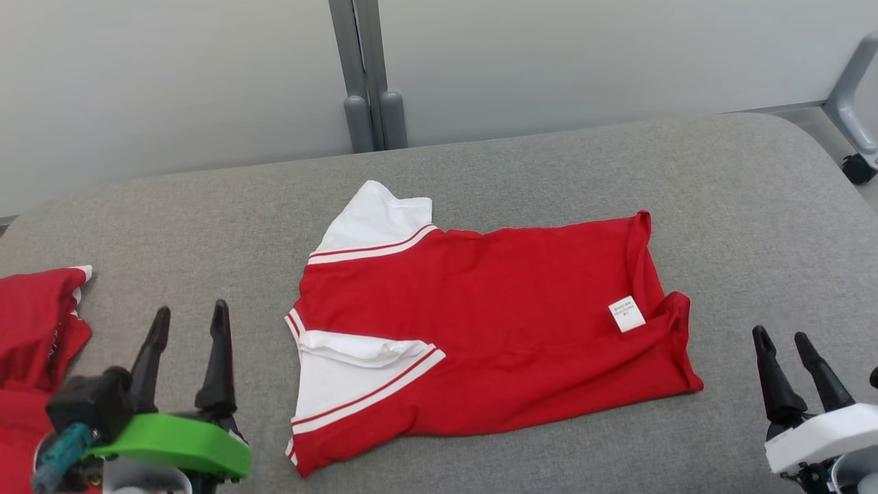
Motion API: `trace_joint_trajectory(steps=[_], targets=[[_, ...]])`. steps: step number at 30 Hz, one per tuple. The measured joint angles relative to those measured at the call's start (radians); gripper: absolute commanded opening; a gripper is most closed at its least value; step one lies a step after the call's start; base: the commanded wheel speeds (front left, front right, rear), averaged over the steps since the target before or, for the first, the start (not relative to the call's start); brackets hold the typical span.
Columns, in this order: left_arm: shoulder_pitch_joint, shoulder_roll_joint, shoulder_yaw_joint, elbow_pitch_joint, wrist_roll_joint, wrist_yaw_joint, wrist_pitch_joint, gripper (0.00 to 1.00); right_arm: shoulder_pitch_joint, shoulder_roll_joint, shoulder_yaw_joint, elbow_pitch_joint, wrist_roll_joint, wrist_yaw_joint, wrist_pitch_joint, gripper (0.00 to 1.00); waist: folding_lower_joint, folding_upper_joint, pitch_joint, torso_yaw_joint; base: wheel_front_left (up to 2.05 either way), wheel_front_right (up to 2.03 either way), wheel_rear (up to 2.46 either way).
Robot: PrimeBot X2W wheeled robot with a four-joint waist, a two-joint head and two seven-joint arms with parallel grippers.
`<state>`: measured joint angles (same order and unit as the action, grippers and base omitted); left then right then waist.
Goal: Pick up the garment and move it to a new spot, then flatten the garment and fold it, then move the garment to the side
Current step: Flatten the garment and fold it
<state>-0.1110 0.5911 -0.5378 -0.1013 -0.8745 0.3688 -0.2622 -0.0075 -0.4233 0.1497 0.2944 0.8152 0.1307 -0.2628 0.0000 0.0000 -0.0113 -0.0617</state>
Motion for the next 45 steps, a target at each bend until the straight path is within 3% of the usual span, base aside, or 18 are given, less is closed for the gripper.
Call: trace_joint_trajectory(steps=[4,8,13,22,33,34,35,36,37,38,39,40,45], targets=[[0.070,-0.066,0.050,0.009,0.066,-0.046,0.000,1.00,0.034,0.049,-0.022,-0.030,-0.084,0.000,0.038,1.00,0.0000,0.0000,0.006,0.004,0.00,0.00,0.00],[0.084,-0.097,0.071,0.039,0.095,-0.090,0.000,1.00,0.036,0.070,-0.043,-0.031,-0.153,0.000,0.098,1.00,0.0000,0.0000,0.011,0.008,0.00,0.00,0.00],[0.110,-0.110,0.010,0.156,0.062,-0.123,0.107,1.00,-0.005,0.109,-0.058,0.022,-0.230,0.000,0.226,1.00,0.0000,0.0000,0.020,0.011,0.00,0.00,0.00],[0.076,-0.149,-0.096,0.302,0.013,-0.195,0.288,1.00,-0.076,0.131,-0.031,0.129,-0.276,0.000,0.333,1.00,0.0000,0.0000,0.043,0.020,0.00,0.00,0.00],[-0.016,-0.210,-0.138,0.453,-0.004,-0.256,0.343,1.00,-0.155,0.133,0.001,0.241,-0.283,0.000,0.351,1.00,0.0000,0.0000,0.076,0.021,0.00,0.00,0.00],[-0.024,-0.214,-0.139,0.464,-0.004,-0.262,0.343,0.95,-0.162,0.132,0.004,0.251,-0.283,0.000,0.351,1.00,0.0000,0.0000,0.079,0.021,0.00,0.00,0.00],[-0.030,-0.218,-0.140,0.471,-0.004,-0.265,0.343,0.83,-0.167,0.131,0.007,0.257,-0.283,0.000,0.351,1.00,0.0000,0.0000,0.081,0.022,0.00,0.00,0.00],[-0.038,-0.223,-0.141,0.482,-0.004,-0.270,0.341,0.60,-0.173,0.130,0.013,0.264,-0.283,0.000,0.349,1.00,0.0000,0.0000,0.084,0.023,0.00,0.00,0.00],[-0.045,-0.226,-0.140,0.493,-0.004,-0.274,0.339,0.44,-0.178,0.130,0.018,0.272,-0.282,0.000,0.348,0.90,0.0000,0.0000,0.086,0.024,0.00,0.00,0.00],[-0.051,-0.228,-0.140,0.500,-0.004,-0.278,0.337,0.27,-0.183,0.130,0.024,0.278,-0.282,0.000,0.347,0.65,0.0000,0.0001,0.088,0.025,0.00,0.00,0.00],[-0.056,-0.230,-0.140,0.508,-0.005,-0.282,0.335,0.00,-0.187,0.129,0.032,0.284,-0.282,0.000,0.343,0.38,0.0000,0.0000,0.088,0.026,0.00,0.00,0.00],[-0.061,-0.233,-0.141,0.516,-0.005,-0.289,0.334,0.00,-0.190,0.128,0.038,0.290,-0.281,0.000,0.339,0.00,0.0000,0.0000,0.088,0.026,0.00,0.00,0.00],[-0.064,-0.234,-0.140,0.528,-0.010,-0.303,0.319,0.00,-0.200,0.112,0.059,0.304,-0.266,0.000,0.307,0.00,0.0000,0.0000,0.076,0.026,0.00,0.00,0.00]])
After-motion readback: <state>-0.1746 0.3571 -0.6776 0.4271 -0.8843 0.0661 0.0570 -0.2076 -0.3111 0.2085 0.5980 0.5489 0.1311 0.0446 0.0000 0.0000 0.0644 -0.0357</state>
